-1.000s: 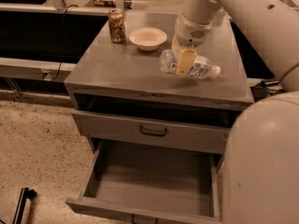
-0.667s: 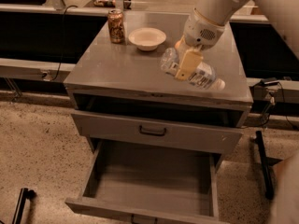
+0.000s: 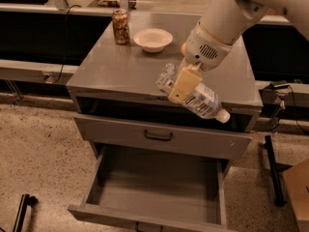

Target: Place blue plastic bottle into middle drawer

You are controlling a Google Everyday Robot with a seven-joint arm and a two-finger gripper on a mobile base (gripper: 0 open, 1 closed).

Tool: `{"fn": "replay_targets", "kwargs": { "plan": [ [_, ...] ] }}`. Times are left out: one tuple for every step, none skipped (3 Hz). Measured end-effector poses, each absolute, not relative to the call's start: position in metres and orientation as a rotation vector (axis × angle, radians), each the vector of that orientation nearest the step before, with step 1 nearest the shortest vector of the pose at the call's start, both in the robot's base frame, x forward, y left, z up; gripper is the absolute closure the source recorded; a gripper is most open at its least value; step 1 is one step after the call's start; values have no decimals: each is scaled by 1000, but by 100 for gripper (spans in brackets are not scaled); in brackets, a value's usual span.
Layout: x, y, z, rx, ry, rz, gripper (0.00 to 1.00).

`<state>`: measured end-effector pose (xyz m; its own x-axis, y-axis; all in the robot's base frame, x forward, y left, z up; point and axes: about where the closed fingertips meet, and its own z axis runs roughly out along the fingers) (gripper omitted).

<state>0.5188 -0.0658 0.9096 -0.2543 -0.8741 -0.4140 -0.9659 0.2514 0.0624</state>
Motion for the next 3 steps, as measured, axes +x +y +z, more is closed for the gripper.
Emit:
{"fn": "replay_targets", "kwargs": {
  "plan": [
    [531,-72,910,-1657,2196,516,100],
    [521,-70,918,-1611,2106,567,100],
    [491,-50,884,-1585,1962,632,100]
  ]
}}
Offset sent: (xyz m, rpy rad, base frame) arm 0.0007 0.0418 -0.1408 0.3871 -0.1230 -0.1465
